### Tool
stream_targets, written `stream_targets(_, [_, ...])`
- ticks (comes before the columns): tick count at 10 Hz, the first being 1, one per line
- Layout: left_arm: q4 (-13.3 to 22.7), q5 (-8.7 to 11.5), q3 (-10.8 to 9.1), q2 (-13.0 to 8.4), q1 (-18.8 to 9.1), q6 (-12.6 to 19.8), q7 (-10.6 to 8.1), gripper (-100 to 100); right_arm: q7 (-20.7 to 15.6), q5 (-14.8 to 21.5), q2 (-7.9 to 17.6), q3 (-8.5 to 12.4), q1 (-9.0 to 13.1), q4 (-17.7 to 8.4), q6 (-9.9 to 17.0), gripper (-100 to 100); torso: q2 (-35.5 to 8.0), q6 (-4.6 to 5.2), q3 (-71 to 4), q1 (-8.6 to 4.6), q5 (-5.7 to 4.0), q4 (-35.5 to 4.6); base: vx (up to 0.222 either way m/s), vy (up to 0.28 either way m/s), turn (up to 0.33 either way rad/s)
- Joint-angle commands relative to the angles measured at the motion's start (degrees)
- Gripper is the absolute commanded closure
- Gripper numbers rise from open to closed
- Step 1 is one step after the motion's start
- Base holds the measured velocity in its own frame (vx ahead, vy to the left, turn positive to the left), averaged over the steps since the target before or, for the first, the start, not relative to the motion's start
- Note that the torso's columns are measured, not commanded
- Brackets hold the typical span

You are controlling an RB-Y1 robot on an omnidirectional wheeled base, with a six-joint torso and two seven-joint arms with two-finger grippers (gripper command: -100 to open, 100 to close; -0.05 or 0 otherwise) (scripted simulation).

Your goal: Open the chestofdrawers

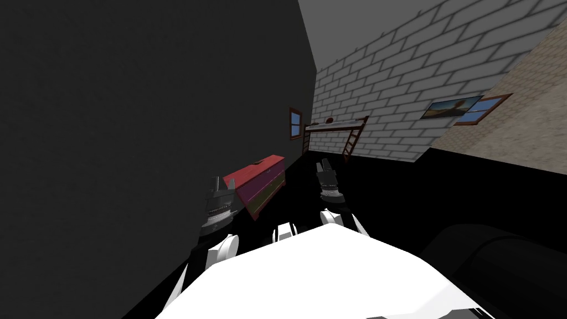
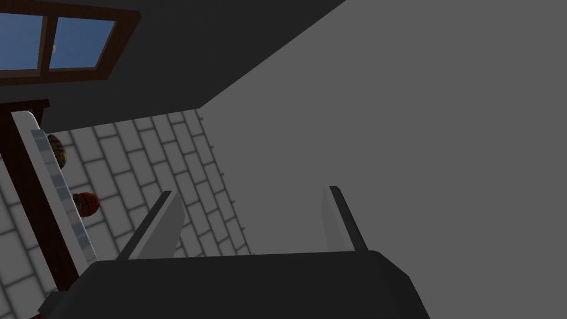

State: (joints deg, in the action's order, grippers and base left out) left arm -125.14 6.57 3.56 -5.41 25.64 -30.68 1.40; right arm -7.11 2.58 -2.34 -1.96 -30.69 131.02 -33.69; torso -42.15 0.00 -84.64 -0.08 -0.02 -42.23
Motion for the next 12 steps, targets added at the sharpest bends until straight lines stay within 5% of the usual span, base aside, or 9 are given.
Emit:
stream_targets(1, [3.3, 0.7, -0.49, -1.8, -0.4, -1.6, -0.84, -100, 0.0, 0.0, 0.0, 0.0, 0.0, 0.0, 0.0, 0, -0.1, 0.00, 0.0, 0.02, 0.00, 0.0, 0.122, -0.066, 0.027])
stream_targets(12, [20.7, 4.0, -2.97, -5.1, -2.1, -10.2, -5.04, -100, 0.0, 0.0, 0.0, 0.0, 0.0, 0.0, 0.0, 0, -0.3, 0.00, 0.2, 0.30, 0.07, -0.1, 0.146, -0.074, 0.032])
